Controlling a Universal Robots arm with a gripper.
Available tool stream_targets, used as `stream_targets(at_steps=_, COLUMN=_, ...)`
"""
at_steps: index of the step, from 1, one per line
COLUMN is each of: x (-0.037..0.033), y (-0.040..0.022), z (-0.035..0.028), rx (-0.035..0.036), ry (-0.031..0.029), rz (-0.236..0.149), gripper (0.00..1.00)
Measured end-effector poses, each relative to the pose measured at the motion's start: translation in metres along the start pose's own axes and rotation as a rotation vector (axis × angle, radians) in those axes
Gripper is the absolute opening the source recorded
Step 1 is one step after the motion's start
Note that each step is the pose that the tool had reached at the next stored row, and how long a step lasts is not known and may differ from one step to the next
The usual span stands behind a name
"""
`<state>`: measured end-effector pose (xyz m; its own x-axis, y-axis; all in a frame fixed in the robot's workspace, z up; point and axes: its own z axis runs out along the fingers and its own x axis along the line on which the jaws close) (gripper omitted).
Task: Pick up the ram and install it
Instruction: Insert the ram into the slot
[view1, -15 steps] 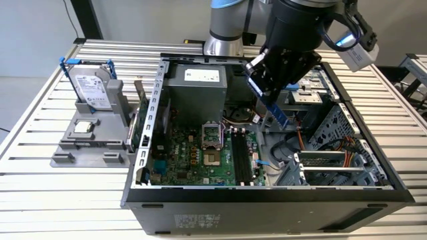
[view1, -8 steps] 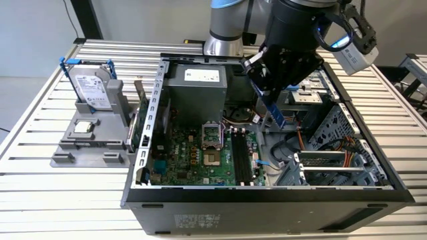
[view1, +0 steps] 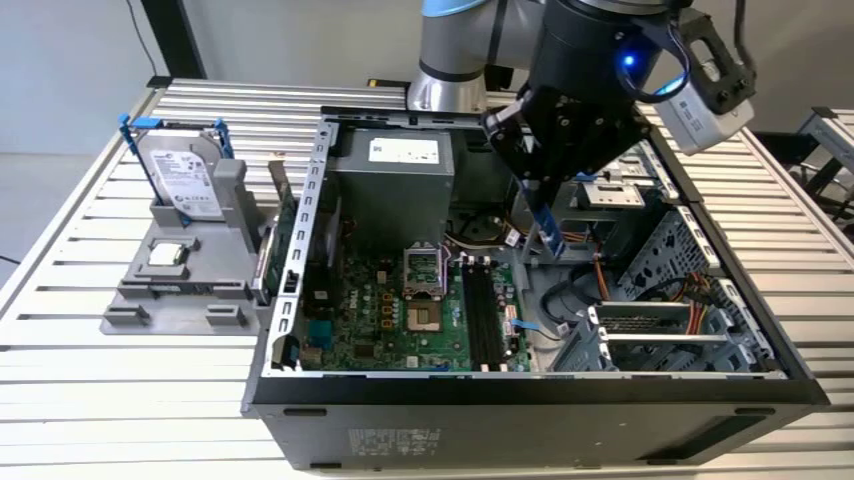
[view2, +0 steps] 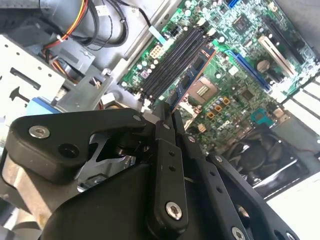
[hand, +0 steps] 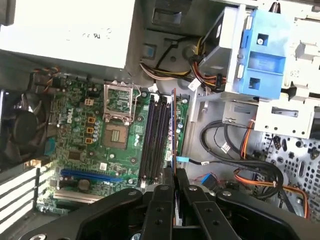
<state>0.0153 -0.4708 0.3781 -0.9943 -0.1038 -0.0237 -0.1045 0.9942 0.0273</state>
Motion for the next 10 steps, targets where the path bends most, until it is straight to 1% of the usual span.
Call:
stream_targets(at_steps=2, x=0.0000, y=0.0000, z=0.0000, rx=0.0007, ry=-0.0008, rz=0.029, gripper=0.00)
stream_targets(at_steps=6, x=0.0000, y=0.0000, z=0.0000, rx=0.0016, ry=-0.0019, rz=0.071, gripper=0.00)
stream_targets(at_steps=10, x=0.0000, y=0.0000, z=0.0003, rx=0.0017, ry=-0.0020, rz=0.076, gripper=0.00)
